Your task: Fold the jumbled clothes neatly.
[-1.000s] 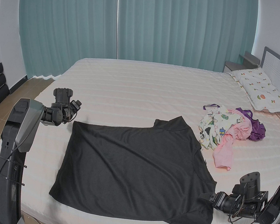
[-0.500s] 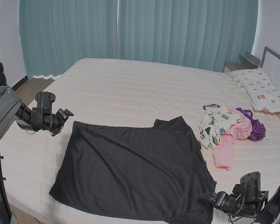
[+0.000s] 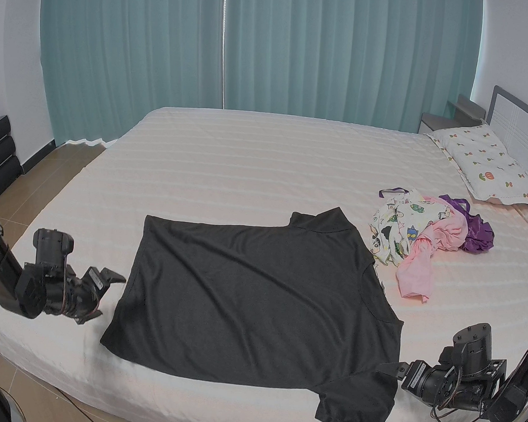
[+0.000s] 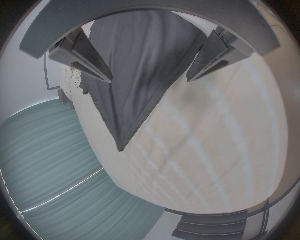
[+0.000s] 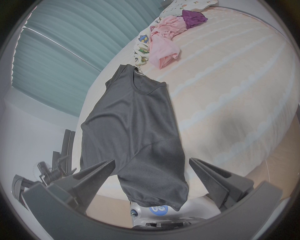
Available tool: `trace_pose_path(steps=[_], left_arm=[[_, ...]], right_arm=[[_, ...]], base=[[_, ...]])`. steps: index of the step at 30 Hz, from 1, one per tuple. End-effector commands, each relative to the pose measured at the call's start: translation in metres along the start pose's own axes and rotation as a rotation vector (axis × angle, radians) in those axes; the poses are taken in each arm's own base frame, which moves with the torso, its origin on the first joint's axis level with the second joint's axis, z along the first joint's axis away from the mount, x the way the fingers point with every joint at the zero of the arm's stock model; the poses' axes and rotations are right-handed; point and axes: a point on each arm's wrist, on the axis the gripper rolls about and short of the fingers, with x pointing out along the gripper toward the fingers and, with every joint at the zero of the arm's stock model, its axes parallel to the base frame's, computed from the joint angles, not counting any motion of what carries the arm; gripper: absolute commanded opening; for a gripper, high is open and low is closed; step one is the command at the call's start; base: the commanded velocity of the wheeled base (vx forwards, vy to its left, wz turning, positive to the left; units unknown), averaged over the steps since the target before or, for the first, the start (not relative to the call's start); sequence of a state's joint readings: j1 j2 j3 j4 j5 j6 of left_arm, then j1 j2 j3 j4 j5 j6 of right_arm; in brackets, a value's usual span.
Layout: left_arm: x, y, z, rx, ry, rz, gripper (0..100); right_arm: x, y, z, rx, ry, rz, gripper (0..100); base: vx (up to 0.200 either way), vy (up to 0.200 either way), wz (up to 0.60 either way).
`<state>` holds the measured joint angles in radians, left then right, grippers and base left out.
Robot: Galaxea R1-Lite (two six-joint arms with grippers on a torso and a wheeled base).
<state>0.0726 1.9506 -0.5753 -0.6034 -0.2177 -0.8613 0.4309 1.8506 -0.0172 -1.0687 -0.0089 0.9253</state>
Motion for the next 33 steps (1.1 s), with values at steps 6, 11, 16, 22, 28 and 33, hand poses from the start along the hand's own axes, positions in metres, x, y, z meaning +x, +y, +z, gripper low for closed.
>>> trace_pose_path(steps=[6, 11, 16, 22, 28, 33], left_arm=[[-0.048, 0.042, -0.050, -0.018, 0.070, 0.025, 100], [-0.044, 0.042, -0.049, -0.026, 0.074, 0.032, 100], [-0.032, 0.042, -0.044, -0.055, 0.067, 0.032, 100], [-0.008, 0.046, -0.041, -0.074, 0.015, 0.057, 100], [0.000, 0.048, -0.040, -0.072, -0.002, 0.047, 100], [0.001, 0.046, -0.041, -0.068, 0.003, 0.043, 100]], right_arm=[[-0.002, -0.004, -0.002, 0.000, 0.004, -0.019, 100], [-0.002, -0.003, -0.002, 0.000, 0.001, -0.016, 100], [-0.002, -0.004, -0.002, 0.000, 0.004, -0.019, 100], [-0.002, -0.003, -0.002, -0.001, 0.003, -0.018, 100], [-0.002, -0.003, -0.003, -0.002, 0.004, -0.017, 100], [-0.002, -0.003, -0.003, -0.002, 0.004, -0.017, 100]], base=[[0.000, 0.000, 0.00], [0.000, 0.000, 0.00], [0.000, 0.000, 0.00], [0.000, 0.000, 0.00], [0.000, 0.000, 0.00], [0.000, 0.000, 0.00]])
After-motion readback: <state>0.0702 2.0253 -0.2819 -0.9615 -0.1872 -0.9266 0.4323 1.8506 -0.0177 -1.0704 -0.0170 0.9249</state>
